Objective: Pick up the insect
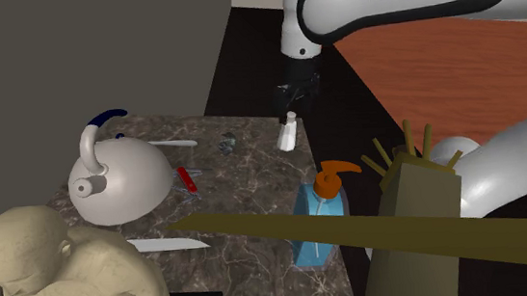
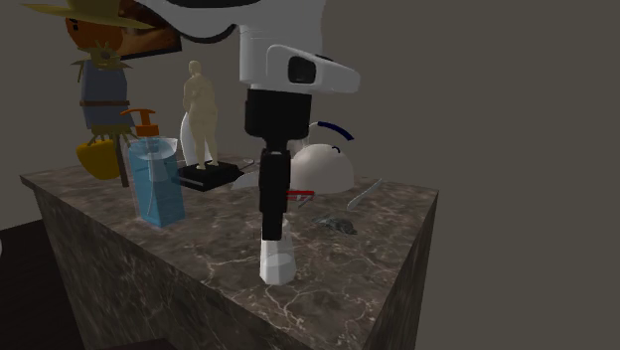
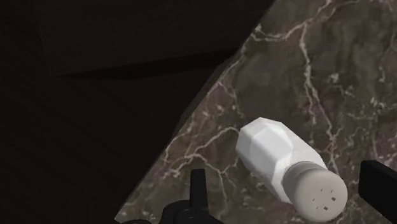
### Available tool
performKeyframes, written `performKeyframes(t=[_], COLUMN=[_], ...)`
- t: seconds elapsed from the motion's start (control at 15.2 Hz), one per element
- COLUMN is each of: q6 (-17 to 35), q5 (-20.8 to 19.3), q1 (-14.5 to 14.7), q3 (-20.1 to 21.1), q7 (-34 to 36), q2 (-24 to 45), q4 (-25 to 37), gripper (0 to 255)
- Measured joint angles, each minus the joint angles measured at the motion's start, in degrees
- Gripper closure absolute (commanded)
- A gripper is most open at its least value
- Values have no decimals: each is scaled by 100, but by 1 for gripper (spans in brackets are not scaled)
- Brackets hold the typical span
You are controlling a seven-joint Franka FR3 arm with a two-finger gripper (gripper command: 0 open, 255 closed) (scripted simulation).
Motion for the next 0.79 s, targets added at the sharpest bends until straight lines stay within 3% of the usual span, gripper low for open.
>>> performKeyframes(t=[0.46,0.79], q6=[984,1544], q5=[228,176], q1=[128,179], q3=[474,728], q7=[837,1414], q2=[1174,2063], q4=[582,1192], gripper=[0,0])
